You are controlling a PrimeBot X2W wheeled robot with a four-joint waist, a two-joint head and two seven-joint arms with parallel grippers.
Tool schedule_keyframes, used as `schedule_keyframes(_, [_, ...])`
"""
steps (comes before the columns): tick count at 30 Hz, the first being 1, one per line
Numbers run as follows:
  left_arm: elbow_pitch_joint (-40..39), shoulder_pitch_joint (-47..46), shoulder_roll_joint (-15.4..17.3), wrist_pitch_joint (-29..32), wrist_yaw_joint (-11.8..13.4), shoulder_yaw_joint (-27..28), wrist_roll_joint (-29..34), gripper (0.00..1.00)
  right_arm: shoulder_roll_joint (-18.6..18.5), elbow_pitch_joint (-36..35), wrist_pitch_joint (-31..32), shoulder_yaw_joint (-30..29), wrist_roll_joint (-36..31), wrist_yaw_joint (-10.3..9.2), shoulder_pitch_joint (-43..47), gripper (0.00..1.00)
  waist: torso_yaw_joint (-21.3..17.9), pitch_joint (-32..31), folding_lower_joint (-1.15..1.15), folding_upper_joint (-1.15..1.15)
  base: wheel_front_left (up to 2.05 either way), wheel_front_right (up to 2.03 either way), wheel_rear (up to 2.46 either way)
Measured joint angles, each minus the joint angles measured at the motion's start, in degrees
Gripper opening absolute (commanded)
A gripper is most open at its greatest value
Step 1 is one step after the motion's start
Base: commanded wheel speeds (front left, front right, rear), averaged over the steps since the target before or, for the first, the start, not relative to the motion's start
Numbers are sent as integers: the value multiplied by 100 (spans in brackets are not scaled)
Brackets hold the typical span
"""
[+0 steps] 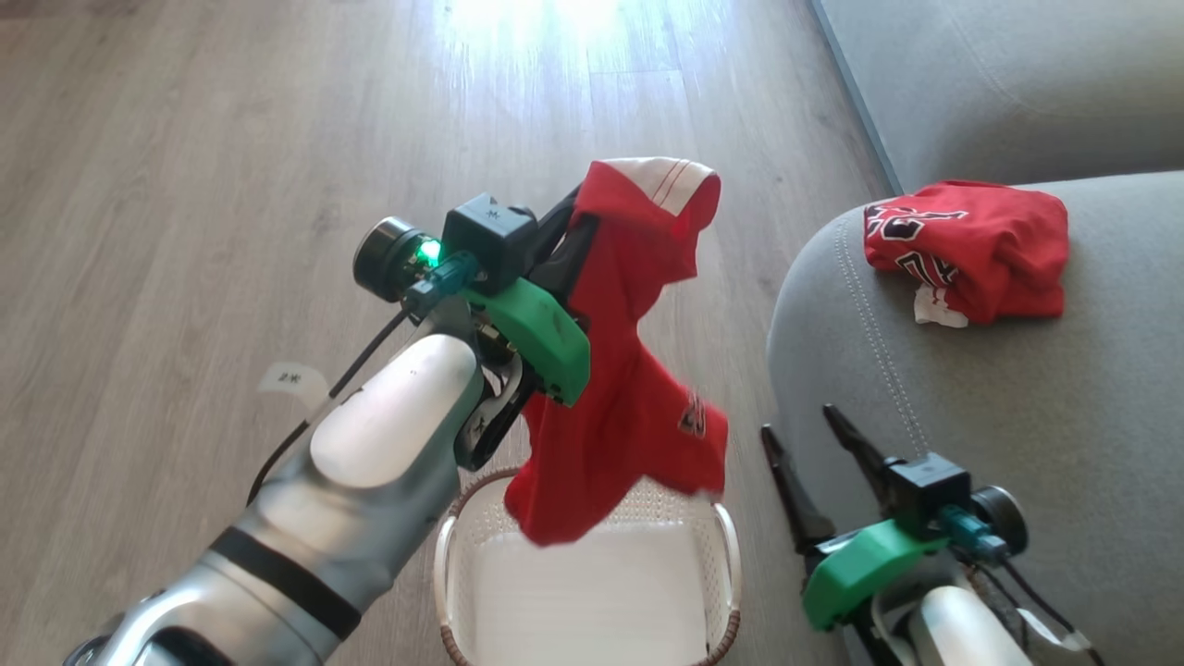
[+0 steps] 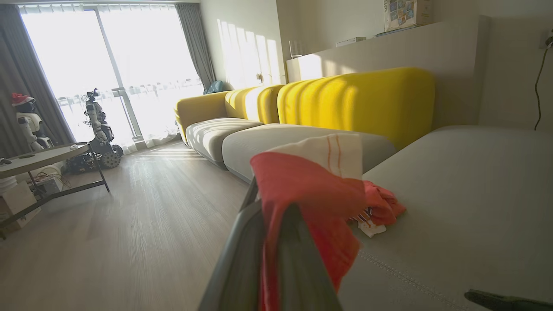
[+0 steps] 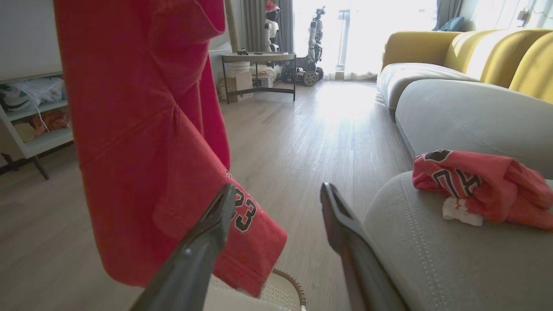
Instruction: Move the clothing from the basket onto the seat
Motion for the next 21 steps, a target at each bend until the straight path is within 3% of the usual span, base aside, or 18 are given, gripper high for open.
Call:
schedule_keyframes(8, [-86, -59, -43, 168, 19, -12, -49, 0, -3, 466, 0, 712, -9, 0, -487, 100, 119, -26, 0, 0, 0, 0, 0])
schedule_keyframes(14, [-109, -158, -156, 169, 20, -53, -109, 0, -15, 1070, 0, 1122, -162, 0, -1258, 100, 212, -13, 0, 0, 0, 0, 0])
schedule_keyframes(21, [-169, -204, -208, 160, 20, -194, -142, 0, -99, 1889, 0, 1814, 94, 0, -1850, 100, 352, -19, 0, 0, 0, 0, 0])
